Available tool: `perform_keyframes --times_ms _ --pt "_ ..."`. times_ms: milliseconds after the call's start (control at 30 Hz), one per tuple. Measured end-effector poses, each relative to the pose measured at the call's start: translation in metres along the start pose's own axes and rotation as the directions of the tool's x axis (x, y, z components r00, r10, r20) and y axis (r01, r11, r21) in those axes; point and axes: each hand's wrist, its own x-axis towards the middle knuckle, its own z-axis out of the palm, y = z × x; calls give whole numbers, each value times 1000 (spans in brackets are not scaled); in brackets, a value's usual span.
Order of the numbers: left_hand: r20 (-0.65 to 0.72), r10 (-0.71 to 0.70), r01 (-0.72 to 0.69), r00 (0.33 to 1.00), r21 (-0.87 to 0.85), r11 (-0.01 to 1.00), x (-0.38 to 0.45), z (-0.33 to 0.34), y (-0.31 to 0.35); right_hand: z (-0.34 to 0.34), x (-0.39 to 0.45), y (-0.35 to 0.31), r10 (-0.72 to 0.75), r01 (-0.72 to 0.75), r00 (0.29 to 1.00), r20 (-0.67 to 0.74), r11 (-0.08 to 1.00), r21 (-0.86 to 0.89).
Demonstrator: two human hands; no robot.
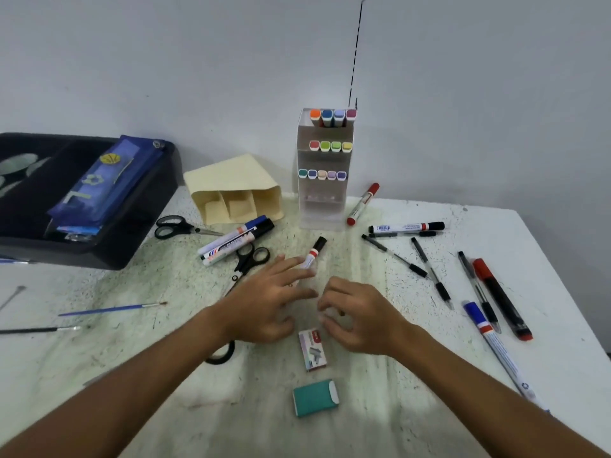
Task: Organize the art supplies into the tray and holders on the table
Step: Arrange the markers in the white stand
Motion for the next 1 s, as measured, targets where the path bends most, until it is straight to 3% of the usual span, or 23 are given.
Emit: perform_keyframes --times_ms 100,200,500,633,767,833,900,1000 --pt "139 45 -46 989 1 999 -15 1 17 -2 -22 -13 -125 124 985 122 992 15" --pt "155 56 -60 986 18 998 -23 7 29 0 -42 -19 -177 174 954 241 984 34" --pt "-48 86 -82 995 87 993 -19 13 31 4 -50 -16 -166 178 949 269 984 -23" --pt "-189 34 -9 981 133 991 -12 2 20 -6 -46 -2 -116 134 972 202 988 -78" --pt "-269 -109 133 957 75 988 -7 -10 2 -12 -37 15 -7 12 998 62 997 -72" --pt "-296 -184 182 937 -34 983 -1 -14 -5 -15 -28 24 100 -101 995 -8 993 -53" --pt "-293 -305 252 906 -202 946 9 -16 -12 -16 -16 32 239 -243 966 -96 969 -38" --pt "-264 -546 400 795 -448 800 28 -14 -19 -16 5 41 428 -433 876 -221 901 28"
